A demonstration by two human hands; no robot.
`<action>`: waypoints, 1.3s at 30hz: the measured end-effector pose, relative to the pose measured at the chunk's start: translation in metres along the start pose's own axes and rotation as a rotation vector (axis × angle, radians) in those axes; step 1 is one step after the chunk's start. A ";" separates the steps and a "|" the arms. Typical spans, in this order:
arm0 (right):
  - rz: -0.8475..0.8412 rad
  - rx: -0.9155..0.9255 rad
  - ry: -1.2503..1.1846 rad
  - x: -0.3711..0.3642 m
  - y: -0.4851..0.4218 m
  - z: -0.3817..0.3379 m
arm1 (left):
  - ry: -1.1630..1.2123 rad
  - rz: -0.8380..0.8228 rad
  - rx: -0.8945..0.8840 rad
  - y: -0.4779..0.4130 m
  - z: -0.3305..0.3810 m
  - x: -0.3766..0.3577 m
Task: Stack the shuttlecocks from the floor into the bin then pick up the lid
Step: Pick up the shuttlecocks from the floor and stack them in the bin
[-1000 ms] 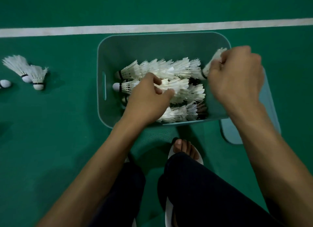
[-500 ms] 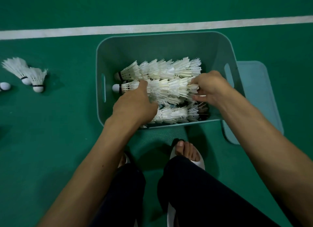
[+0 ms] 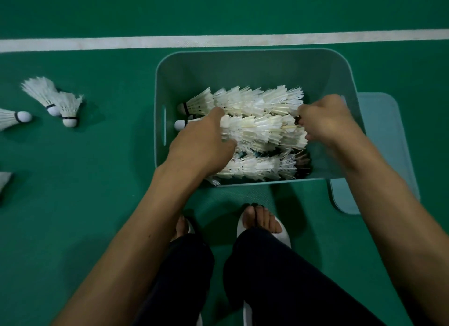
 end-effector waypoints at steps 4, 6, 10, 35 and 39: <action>0.074 0.258 0.207 0.026 0.030 -0.048 | 0.069 0.148 -0.105 0.011 0.012 0.028; 0.072 0.396 0.164 0.029 0.046 -0.082 | 0.109 0.254 -0.160 0.019 0.016 0.046; 0.069 0.607 0.053 0.015 0.064 -0.152 | 0.312 0.544 -0.224 0.035 0.004 0.090; -0.515 0.952 0.730 -0.320 0.117 -0.400 | 0.228 0.886 0.790 0.093 -0.409 0.205; -0.494 0.913 0.663 -0.310 0.112 -0.402 | 0.299 0.978 0.699 0.100 -0.389 0.199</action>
Point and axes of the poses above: each hand's wrist, its own y-axis away from the middle knuckle, its own x-axis out of the back of the hand, z = x × y, the point moved 7 cm from there along -y, towards the middle knuckle, and after that the axes turned 13 degrees about y, right-handed, at the moved point
